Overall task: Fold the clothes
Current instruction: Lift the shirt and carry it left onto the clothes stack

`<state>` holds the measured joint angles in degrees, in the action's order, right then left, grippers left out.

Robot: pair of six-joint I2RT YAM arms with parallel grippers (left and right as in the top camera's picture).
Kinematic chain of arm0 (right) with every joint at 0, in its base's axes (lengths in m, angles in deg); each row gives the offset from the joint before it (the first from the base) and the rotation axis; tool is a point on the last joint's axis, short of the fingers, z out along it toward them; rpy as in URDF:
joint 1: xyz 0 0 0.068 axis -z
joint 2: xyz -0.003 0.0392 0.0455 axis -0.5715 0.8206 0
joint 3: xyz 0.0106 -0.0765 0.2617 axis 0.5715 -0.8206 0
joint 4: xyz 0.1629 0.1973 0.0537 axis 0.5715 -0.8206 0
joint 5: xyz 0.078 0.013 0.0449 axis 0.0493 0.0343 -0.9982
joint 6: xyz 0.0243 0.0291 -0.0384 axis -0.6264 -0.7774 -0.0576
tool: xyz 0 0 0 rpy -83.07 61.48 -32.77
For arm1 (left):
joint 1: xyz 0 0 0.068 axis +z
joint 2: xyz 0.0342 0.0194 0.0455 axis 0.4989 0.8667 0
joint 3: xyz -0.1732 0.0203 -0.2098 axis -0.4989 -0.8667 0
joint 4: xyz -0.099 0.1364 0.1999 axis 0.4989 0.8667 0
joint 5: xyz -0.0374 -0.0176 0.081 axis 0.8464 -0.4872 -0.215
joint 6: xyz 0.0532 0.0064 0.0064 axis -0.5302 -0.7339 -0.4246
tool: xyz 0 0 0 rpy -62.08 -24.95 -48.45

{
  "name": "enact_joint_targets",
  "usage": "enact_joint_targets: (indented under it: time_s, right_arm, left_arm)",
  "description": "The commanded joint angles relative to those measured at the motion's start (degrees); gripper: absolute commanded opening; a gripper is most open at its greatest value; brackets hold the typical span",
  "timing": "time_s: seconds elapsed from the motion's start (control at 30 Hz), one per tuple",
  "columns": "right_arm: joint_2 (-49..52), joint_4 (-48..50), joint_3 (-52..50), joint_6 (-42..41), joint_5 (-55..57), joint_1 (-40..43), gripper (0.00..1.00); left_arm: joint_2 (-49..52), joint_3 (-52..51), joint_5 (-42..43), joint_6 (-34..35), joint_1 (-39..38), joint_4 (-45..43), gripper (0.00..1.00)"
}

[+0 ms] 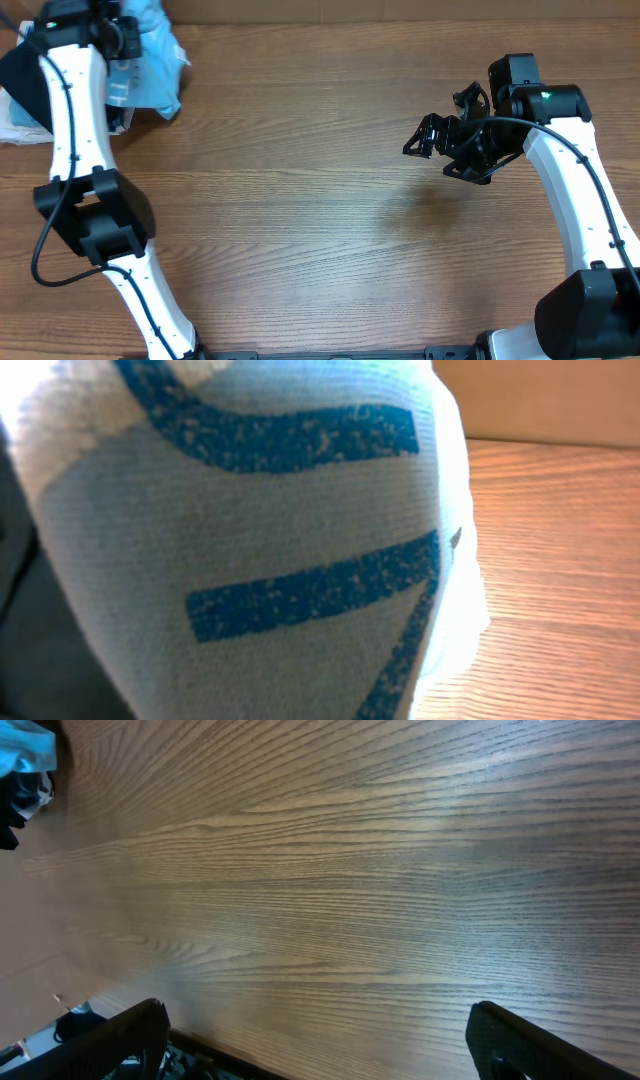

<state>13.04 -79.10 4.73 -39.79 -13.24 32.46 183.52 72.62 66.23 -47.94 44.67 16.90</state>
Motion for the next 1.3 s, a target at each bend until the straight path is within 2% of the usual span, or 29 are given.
enact_joint_targets:
  time_s: [0.0, 0.23, 0.77, 1.07, 1.17, 1.27]
  right_arm:
    - [-0.2, 0.2, -0.2, -0.1, 0.3, -0.2, 0.99]
    - [-0.2, 0.1, -0.2, -0.1, 0.3, -0.2, 0.99]
    - [-0.2, -0.3, -0.2, -1.0, 0.3, -0.2, 0.99]
    - [-0.2, -0.5, -0.2, -1.0, 0.3, -0.2, 0.99]
    - [-0.2, -0.6, -0.2, -1.0, 0.3, -0.2, 0.99]
    - [-0.2, -0.6, -0.2, -1.0, 0.3, -0.2, 0.99]
  left_arm:
    - [-0.2, 2.1, 3.6, 2.3, 2.3, -0.9, 0.04]
    - [-0.2, 2.1, 8.6, 6.6, 6.1, -2.9, 0.04]
    - [-0.2, 2.1, 7.9, 8.0, 10.6, -4.4, 0.06]
    - [0.2, -0.6, 7.9, 8.0, 15.7, -4.7, 0.06]
    - [0.7, -0.7, 7.9, 8.0, 17.3, -5.0, 0.09]
    - [1.5, -0.7, 8.1, 8.0, 18.4, -5.2, 0.17]
